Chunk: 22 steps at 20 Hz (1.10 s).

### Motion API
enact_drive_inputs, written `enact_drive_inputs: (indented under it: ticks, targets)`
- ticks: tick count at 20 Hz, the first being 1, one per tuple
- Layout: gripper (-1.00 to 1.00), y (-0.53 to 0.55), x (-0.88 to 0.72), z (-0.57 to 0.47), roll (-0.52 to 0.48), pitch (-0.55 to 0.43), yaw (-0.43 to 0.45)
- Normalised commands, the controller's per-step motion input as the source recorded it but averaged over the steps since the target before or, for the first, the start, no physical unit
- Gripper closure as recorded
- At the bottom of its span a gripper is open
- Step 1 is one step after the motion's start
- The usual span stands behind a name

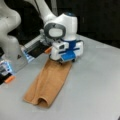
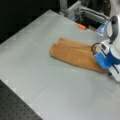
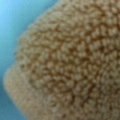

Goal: Folding a towel twice

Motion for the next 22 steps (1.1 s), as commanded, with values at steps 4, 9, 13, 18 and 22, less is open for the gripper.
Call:
enact_drive_inputs:
  ticks: [4,9,13,18,22]
  targets:
    - [-1.00,0.31,0.08,-0.25,-0.261,0.062,0.008]
    - [-1.00,0.31,0.09,-0.25,-0.234,0.070,0.031]
    - [-1.00,0.29,0.11,-0.26,-0.241,0.061,0.093]
    - [1.00,0.22,0.14,-0.30,-0.218,0.041,0.165]
    - [1.00,0.20,0.14,-0.31,-0.236,0.027,0.174]
